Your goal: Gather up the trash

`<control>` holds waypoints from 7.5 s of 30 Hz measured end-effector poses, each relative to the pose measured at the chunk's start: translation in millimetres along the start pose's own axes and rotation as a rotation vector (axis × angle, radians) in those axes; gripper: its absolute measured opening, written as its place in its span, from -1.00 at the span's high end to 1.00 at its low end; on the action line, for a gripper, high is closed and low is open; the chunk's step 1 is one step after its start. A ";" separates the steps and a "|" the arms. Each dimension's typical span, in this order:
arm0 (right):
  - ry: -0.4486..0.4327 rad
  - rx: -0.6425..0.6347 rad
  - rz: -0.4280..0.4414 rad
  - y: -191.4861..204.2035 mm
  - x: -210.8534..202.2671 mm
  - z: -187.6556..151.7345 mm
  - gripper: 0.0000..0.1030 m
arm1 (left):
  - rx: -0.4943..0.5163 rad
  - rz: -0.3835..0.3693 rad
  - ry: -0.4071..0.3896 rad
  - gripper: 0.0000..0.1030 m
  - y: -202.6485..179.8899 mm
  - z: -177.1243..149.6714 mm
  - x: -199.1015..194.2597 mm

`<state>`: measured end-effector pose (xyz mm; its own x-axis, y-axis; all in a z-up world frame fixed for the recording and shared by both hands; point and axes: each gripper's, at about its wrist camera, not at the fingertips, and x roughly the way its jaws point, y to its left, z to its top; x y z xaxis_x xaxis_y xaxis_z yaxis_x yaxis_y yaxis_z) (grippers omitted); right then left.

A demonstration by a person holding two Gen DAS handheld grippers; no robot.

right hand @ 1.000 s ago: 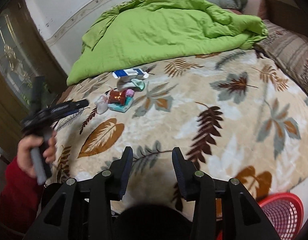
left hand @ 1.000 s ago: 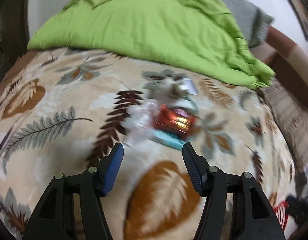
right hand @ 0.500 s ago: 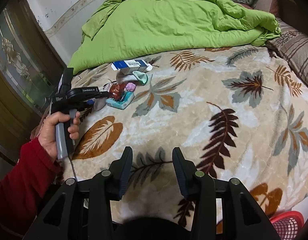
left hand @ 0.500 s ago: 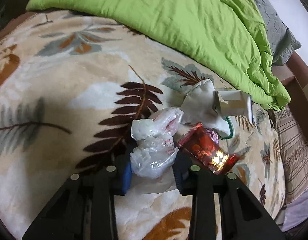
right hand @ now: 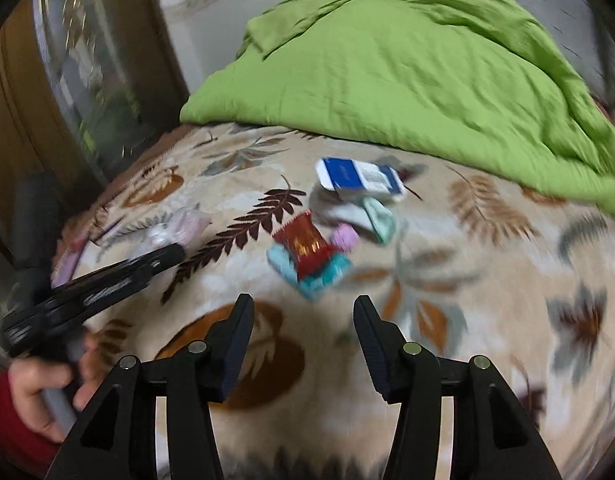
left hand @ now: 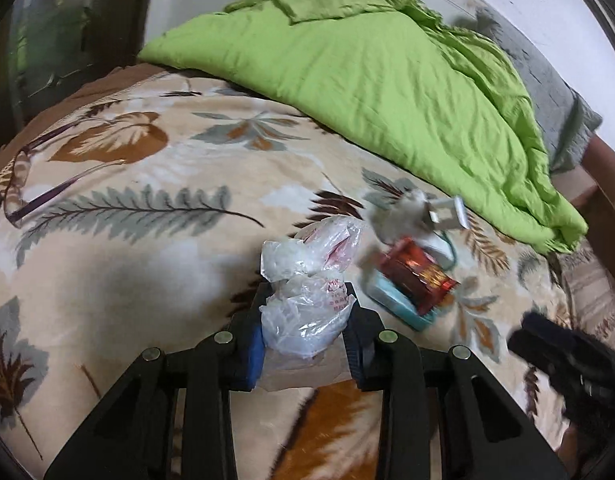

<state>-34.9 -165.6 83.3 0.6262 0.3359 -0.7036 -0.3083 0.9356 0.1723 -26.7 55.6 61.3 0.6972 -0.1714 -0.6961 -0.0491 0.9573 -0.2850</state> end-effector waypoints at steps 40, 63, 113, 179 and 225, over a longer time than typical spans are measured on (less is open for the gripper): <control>-0.165 0.262 -0.147 22.5 -70.3 -92.6 0.34 | 0.250 -0.069 -0.016 0.38 -40.3 -63.0 -69.0; -0.166 0.297 -0.143 16.2 -69.3 -103.6 0.34 | 0.301 0.004 -0.050 0.38 -50.9 -76.7 -55.0; -0.163 0.302 -0.165 15.4 -70.0 -104.3 0.34 | 0.328 0.007 -0.079 0.38 -52.9 -78.7 -60.6; -0.160 0.300 -0.166 14.5 -70.2 -104.6 0.34 | 0.329 0.001 -0.078 0.38 -53.1 -78.9 -59.8; -0.176 0.359 -0.149 5.4 -94.2 -116.3 0.34 | 0.379 0.013 -0.101 0.38 -69.3 -90.6 -71.1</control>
<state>-178.8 -204.9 70.3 0.7674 0.1781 -0.6159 0.0447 0.9434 0.3285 -137.6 -19.7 70.8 0.7660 -0.1529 -0.6244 0.1957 0.9807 -0.0001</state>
